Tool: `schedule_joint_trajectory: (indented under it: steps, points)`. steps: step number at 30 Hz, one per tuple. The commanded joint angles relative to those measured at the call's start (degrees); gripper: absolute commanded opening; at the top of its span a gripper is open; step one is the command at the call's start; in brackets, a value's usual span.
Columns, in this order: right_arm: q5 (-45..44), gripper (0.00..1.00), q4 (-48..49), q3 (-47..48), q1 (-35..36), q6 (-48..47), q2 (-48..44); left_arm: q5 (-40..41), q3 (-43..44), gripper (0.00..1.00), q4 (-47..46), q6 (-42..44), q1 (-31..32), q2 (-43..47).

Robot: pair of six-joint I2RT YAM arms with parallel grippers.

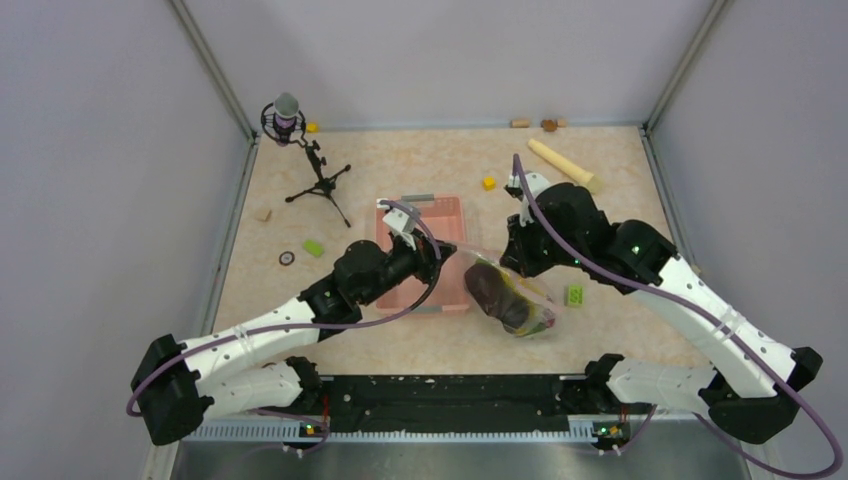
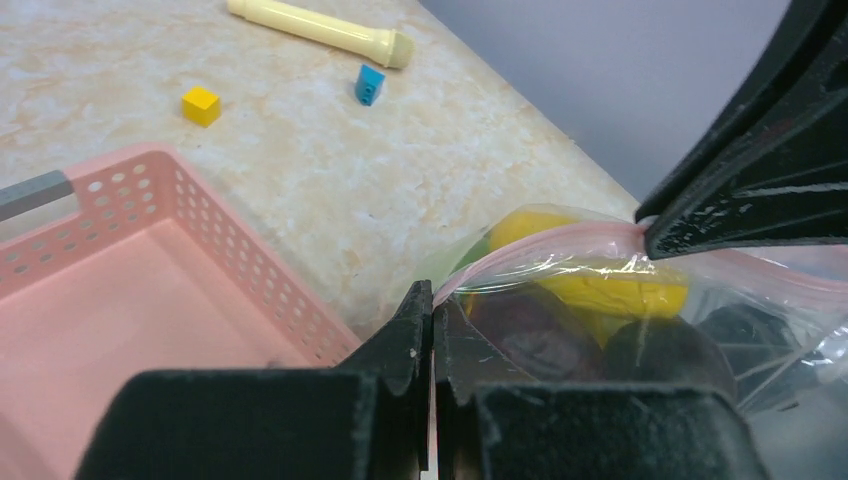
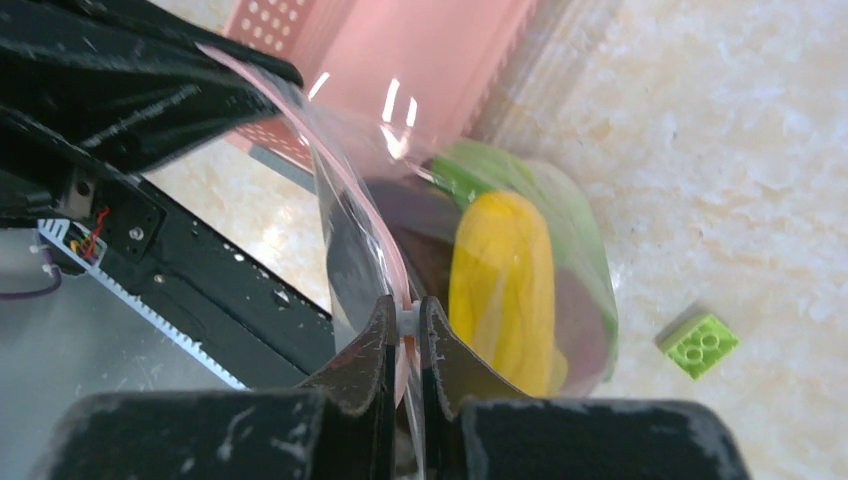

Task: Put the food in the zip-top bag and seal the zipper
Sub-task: Zip the zipper food storage bag at the center of the board.

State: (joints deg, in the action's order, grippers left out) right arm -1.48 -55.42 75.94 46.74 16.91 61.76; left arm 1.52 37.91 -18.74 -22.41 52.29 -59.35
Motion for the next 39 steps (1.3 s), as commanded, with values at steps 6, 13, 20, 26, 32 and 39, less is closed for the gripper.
schedule_joint_trajectory:
  steps: [6, 13, 20, 26, 32, 39]
  points:
    - [-5.94, 0.0, -11.69, 4.46, 0.03, 3.45, -2.9, 15.61, -0.48, 0.0, -0.56, 1.41, -1.89, 0.89]
    - [-7.19, 0.0, -13.51, 4.56, 0.07, 4.49, -3.87, 17.36, -0.59, 0.0, -0.42, 1.41, -2.28, 0.65]
    - [-8.75, 0.0, -15.39, 4.57, 0.07, 5.71, -4.34, 18.1, -0.64, 0.0, -0.29, 1.41, -2.72, 0.47]
    - [-9.85, 0.0, -16.85, 4.57, 0.03, 6.49, -4.08, 18.17, -0.8, 0.0, -0.3, 1.12, -3.24, 0.55]
    - [-11.63, 0.0, -18.67, 4.49, 0.07, 8.42, -3.8, 18.29, -1.24, 0.0, -0.58, 0.89, -3.72, 0.99]
    - [-12.96, 0.0, -20.42, 4.41, 0.04, 9.51, -4.18, 18.32, -1.78, 0.0, -0.97, 0.88, -4.21, 1.45]
